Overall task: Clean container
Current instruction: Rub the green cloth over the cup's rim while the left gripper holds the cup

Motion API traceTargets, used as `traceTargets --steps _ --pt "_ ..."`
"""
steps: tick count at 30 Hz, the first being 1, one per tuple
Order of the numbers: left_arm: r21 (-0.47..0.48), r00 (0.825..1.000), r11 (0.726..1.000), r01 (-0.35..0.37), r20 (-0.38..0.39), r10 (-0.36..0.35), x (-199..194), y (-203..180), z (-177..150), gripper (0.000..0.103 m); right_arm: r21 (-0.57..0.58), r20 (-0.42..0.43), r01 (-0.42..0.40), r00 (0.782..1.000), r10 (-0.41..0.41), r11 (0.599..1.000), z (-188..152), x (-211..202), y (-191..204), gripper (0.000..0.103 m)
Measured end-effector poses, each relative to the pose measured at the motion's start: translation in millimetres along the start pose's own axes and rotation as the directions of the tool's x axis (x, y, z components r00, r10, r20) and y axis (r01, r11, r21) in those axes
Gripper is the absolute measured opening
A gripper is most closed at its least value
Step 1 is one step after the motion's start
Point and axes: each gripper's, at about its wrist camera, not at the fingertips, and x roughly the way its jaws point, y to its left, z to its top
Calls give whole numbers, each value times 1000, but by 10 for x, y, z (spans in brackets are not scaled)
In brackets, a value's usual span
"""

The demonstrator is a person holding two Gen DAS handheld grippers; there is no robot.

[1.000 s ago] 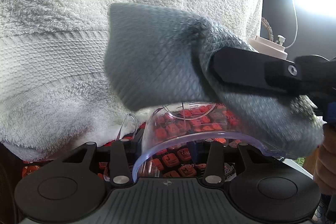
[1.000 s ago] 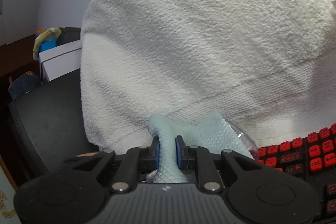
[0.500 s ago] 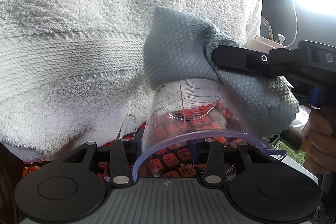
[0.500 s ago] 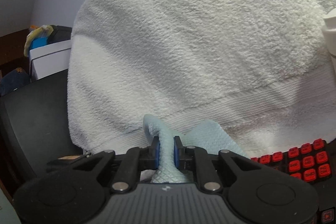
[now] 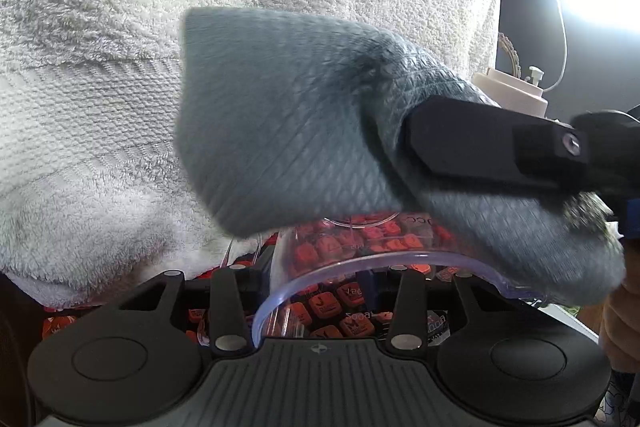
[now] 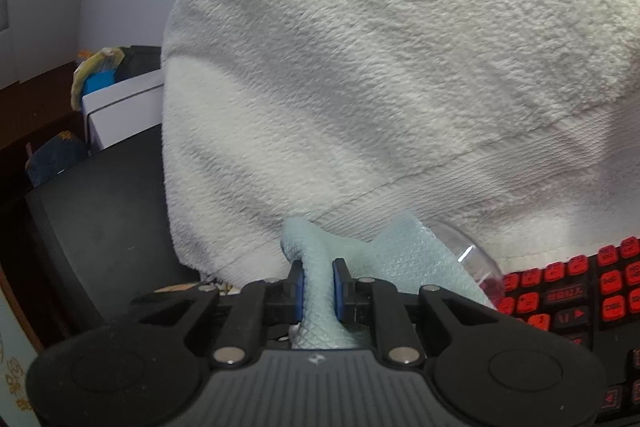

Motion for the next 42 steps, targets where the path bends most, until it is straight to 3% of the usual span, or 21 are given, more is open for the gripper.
traceTargets --steps 7,12,15,18,24,29,36,42 --pt "4 1000 1000 -5 0 5 24 -48 5 40 -46 0 23 1000 -23 999 13 -8 39 10" --pt "5 1000 1000 -8 0 8 39 -84 7 40 17 86 119 989 -120 993 78 -98 -160 10" --pt "4 1000 1000 -8 0 8 51 -95 7 40 83 110 123 985 -131 989 101 -126 -283 10" --pt "-1 1000 1000 -5 0 5 54 -82 15 40 119 114 109 986 -122 987 93 -118 -303 12" --pt "1 1000 1000 -7 0 7 83 -104 27 40 168 49 2 999 -10 986 80 -30 -271 15" --pt "2 1000 1000 -7 0 7 108 -122 36 40 253 0 -72 997 75 965 42 31 -278 14" --pt "1 1000 1000 -7 1 7 144 -147 50 40 413 14 -99 995 102 905 36 45 -478 9" --pt "6 1000 1000 -11 1 11 178 -179 61 40 482 54 -54 998 32 874 167 73 -687 11"
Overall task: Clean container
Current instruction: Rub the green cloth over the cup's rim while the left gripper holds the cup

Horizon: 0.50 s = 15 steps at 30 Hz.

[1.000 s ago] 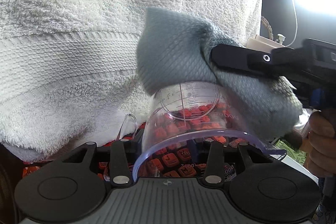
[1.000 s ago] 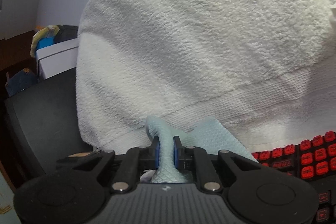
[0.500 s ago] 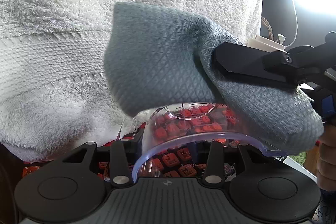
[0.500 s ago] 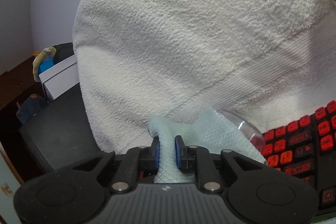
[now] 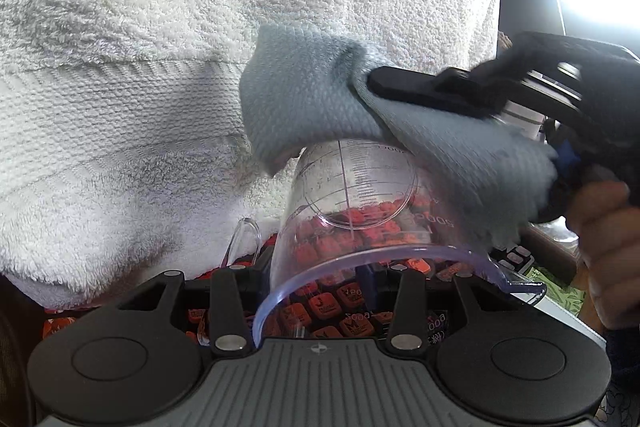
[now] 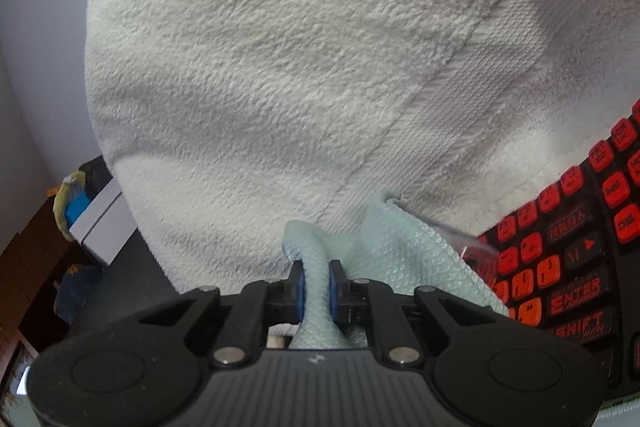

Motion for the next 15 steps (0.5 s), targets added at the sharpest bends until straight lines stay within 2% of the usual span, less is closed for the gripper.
traceTargets --steps 5,8,15 --pt "2 1000 1000 -1 0 1 26 -18 6 40 38 43 36 998 -37 999 172 37 -72 10" --pt "1 1000 1000 -2 0 2 40 -24 13 40 116 73 -1 997 -8 993 110 19 -163 10" --pt "0 1000 1000 -3 0 3 72 -36 29 40 135 73 -48 997 39 990 36 -38 -247 9"
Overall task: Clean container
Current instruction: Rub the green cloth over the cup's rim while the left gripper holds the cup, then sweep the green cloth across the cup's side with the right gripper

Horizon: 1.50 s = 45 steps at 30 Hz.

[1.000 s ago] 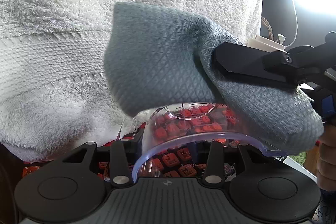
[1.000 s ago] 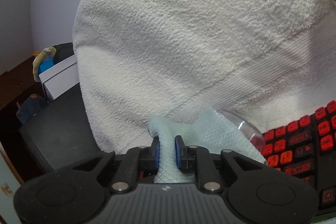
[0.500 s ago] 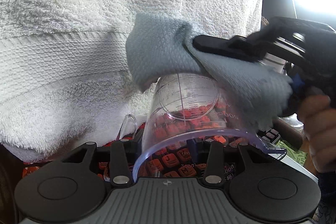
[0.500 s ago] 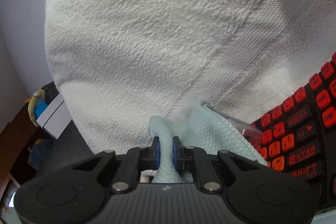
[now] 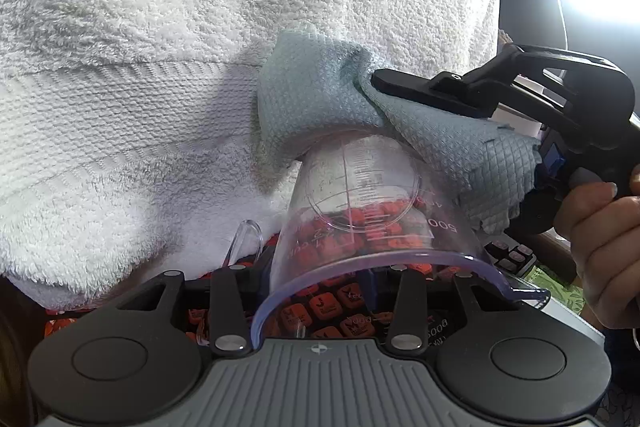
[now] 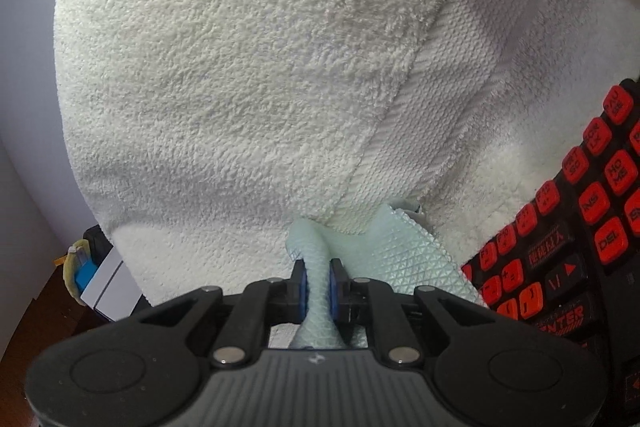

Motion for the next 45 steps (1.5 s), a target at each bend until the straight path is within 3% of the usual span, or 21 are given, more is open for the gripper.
traceTargets --steps 5,8,18,21,26,32,41,45 --pt "-1 1000 1000 -1 0 1 23 -9 11 40 24 -33 -26 999 27 999 -24 1 -14 9" --pt "-4 1000 1000 0 1 0 37 -8 16 40 -3 -103 -25 994 25 1000 -71 44 63 9" --pt "1 1000 1000 -2 0 2 82 -19 29 40 -77 -305 -34 952 9 996 -173 133 250 9" --pt "4 1000 1000 -3 0 3 97 -23 35 41 -79 -296 -33 955 8 996 -142 107 240 10" --pt "9 1000 1000 -4 -1 4 123 -30 44 41 -126 -167 -9 986 -13 992 -74 10 210 10" --pt "9 1000 1000 -4 -1 4 146 -19 51 41 -160 -65 30 997 -41 987 -34 -82 226 10" --pt "-6 1000 1000 -19 4 19 163 37 53 40 -203 -159 9 986 -42 979 -180 43 335 10" --pt "-26 999 999 -39 13 39 155 96 51 30 -251 -162 5 986 -47 968 -208 45 384 10"
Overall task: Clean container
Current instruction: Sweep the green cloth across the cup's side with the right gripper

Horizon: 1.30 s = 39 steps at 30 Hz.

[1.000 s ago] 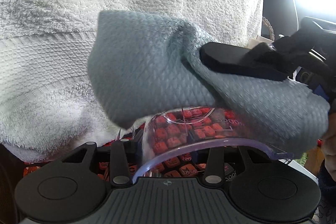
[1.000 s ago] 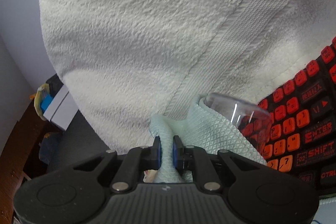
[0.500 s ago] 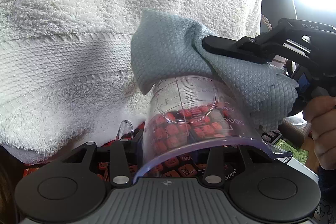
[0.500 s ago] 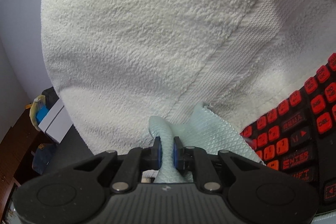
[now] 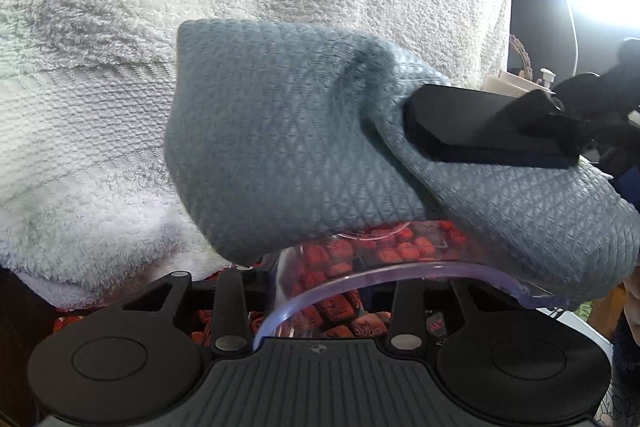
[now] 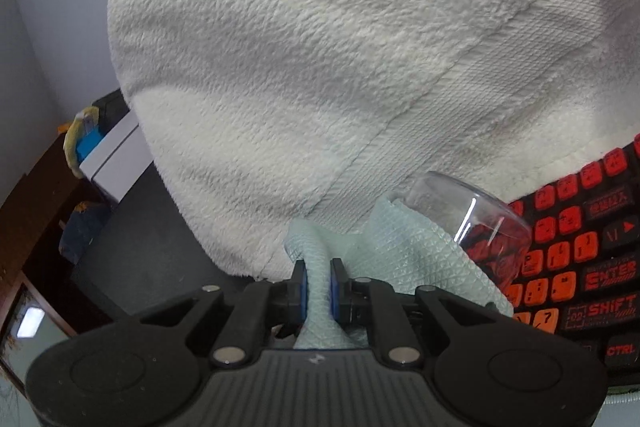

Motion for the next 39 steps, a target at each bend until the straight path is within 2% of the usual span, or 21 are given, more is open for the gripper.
traceTargets --steps 3,7,12,15,18,22,26,29,33,39 --pt "-33 1000 999 1 10 -1 -7 78 1 24 -37 -3 3 1000 -3 999 -11 3 41 10" --pt "-49 1000 999 5 14 -4 -16 43 -18 23 -87 -6 7 1000 -8 996 -26 7 96 10" --pt "-46 1000 999 1 13 -1 -29 -96 -53 23 -63 109 73 992 -66 995 32 -91 16 10" --pt "-45 1000 999 -1 12 1 -37 -179 -73 24 -61 130 85 989 -76 995 49 -106 -7 10" --pt "-44 1000 999 1 11 0 -83 -152 -84 24 -60 104 75 992 -69 995 33 -77 -1 11" --pt "-43 1000 999 3 10 -2 -151 -101 -96 24 -101 14 38 999 -36 994 -16 14 98 11" --pt "-42 1000 999 5 8 -4 -218 -50 -109 24 -135 -91 -14 996 2 991 -83 106 209 11" --pt "-38 1000 999 5 7 -5 -243 -36 -115 24 -195 -99 -6 995 -14 981 -113 103 289 11" --pt "-32 1000 999 4 5 -4 -250 -41 -121 24 -209 -45 21 998 -31 978 -100 69 255 10" --pt "-21 1000 1000 2 3 -2 -260 -50 -130 25 -182 123 132 986 -111 974 -7 -79 126 10"
